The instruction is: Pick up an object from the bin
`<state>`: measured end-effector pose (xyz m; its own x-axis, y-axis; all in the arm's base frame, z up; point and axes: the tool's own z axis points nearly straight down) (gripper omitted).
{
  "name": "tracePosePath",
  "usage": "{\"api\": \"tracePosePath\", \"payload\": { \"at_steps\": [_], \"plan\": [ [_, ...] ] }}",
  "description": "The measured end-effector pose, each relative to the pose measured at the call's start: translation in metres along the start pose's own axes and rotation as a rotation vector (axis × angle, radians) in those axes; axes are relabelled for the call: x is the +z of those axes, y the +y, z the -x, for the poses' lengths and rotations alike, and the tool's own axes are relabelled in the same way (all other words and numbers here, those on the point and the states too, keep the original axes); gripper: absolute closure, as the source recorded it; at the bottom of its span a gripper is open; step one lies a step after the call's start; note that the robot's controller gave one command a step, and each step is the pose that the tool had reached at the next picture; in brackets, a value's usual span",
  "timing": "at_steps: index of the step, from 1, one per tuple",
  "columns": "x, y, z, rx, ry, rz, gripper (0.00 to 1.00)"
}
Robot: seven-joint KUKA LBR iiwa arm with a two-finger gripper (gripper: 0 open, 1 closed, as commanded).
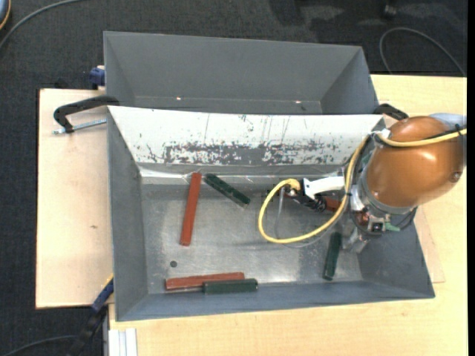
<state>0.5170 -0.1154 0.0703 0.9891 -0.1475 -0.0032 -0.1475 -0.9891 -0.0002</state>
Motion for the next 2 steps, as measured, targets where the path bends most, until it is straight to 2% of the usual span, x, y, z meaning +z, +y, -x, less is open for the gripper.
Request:
{"api": "tracePosePath", "payload": {
  "at_steps": [1, 2],
  "plan": [
    [0.000, 0.000, 0.000, 0.000, 0.000, 0.000, 0.00],
    [0.000, -0.054, 0.005, 0.082, 0.000, -0.002, 0.00]
  ]
}}
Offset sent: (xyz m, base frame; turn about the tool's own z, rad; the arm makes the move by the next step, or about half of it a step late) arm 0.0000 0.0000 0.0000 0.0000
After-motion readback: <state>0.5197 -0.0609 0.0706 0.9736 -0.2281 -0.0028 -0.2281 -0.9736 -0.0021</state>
